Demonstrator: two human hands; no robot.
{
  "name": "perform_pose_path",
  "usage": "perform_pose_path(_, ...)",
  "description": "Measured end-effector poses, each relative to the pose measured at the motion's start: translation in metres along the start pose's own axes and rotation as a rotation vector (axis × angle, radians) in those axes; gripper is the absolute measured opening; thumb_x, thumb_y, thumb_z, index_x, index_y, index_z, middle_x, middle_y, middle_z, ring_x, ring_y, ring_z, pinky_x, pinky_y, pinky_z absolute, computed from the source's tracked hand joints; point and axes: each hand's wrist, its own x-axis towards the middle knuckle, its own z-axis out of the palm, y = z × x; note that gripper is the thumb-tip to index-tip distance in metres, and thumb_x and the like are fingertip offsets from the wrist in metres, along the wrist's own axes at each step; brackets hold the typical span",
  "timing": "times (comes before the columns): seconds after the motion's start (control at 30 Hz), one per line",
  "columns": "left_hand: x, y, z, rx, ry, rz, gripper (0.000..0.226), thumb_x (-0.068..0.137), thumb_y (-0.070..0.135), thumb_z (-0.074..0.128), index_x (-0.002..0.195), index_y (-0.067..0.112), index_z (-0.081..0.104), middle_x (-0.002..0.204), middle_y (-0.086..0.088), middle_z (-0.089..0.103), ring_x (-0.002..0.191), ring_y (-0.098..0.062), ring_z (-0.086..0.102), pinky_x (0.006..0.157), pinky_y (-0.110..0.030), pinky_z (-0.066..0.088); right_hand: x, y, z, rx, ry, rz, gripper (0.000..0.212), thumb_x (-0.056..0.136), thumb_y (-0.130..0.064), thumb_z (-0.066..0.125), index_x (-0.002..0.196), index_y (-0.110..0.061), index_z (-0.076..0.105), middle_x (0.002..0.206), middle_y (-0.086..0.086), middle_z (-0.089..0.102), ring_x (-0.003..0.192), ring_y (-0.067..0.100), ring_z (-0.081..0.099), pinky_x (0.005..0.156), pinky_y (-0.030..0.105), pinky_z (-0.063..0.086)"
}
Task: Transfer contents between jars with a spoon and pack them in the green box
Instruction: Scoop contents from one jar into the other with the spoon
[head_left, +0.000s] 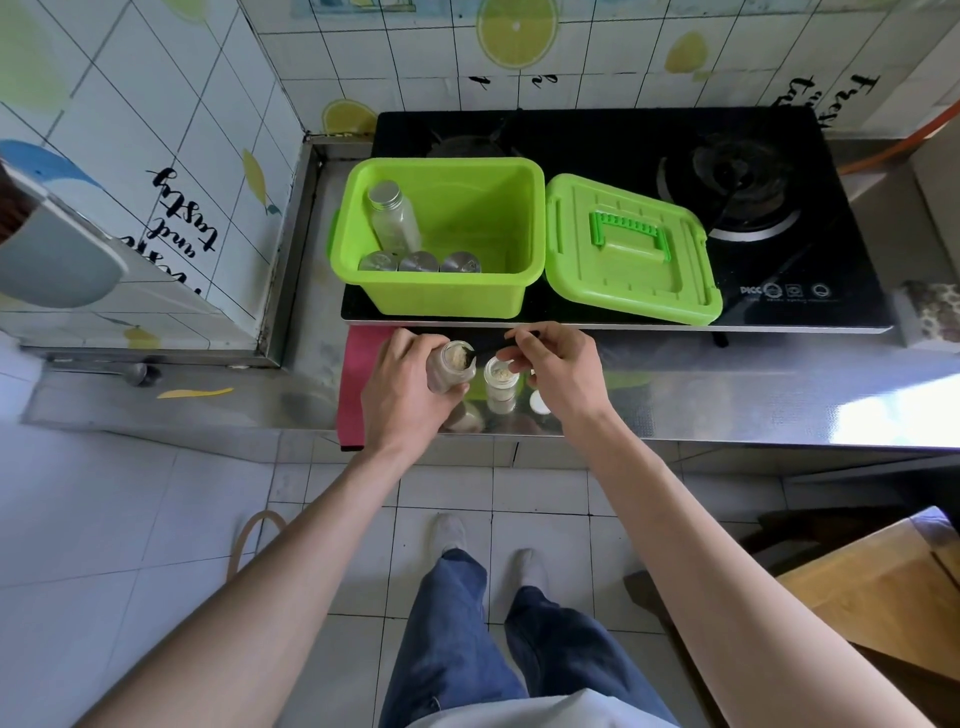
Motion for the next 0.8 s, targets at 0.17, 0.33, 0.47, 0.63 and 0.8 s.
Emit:
perform_pose_path(0.17,-0.001,-0.001,0.003,0.004,-0.015,0.000,0.049,0.073,0.041,0.091,0.115,0.031,0.067,0.103,0.011,0.052,0.097,-0.014,0.057,0.065,-0.029,0.042,0.001,0.002,-0.001,-0.020,0.014,-0.015,0.017,0.101,-0.015,0.059,0.095,-0.015,0.074,0.078,0.001,0.078,0.061,0.002,0.067,0.066,0.022,0.046)
perform_pose_path(0.33,0.001,-0.001,0.006,0.008,-0.029,-0.001,0.049,0.073,0.041,0.091,0.115,0.031,0.067,0.103,0.011,0.052,0.098,-0.015,0.057,0.065,-0.029,0.041,0.003,0.002,-0.003,-0.031,0.024,-0.017,0.016,0.101,-0.015,0.059,0.094,-0.015,0.074,0.081,0.004,0.079,0.061,0.000,0.066,0.067,0.022,0.047)
perform_pose_path(0.47,0.003,0.001,0.007,0.005,-0.036,-0.007,0.049,0.073,0.041,0.091,0.114,0.032,0.066,0.103,0.012,0.051,0.099,-0.014,0.058,0.064,-0.029,0.041,0.005,0.003,-0.004,-0.017,0.026,-0.017,0.016,0.101,-0.013,0.059,0.095,-0.013,0.073,0.080,0.005,0.078,0.060,0.000,0.066,0.063,0.017,0.046)
perform_pose_path(0.63,0.006,0.003,0.011,0.003,-0.054,-0.018,0.049,0.072,0.040,0.091,0.115,0.031,0.067,0.104,0.011,0.052,0.100,-0.015,0.058,0.066,-0.030,0.041,0.007,0.004,-0.007,-0.026,0.041,-0.023,0.016,0.101,-0.013,0.059,0.096,-0.012,0.074,0.078,0.003,0.078,0.063,0.004,0.069,0.062,0.015,0.048)
perform_pose_path(0.8,0.008,0.002,0.015,0.021,-0.062,-0.016,0.049,0.072,0.040,0.091,0.114,0.031,0.066,0.104,0.011,0.051,0.100,-0.015,0.057,0.065,-0.029,0.039,0.010,0.006,-0.010,-0.029,0.056,-0.023,0.017,0.101,-0.012,0.058,0.098,-0.008,0.074,0.079,0.006,0.078,0.064,0.007,0.068,0.060,0.013,0.048)
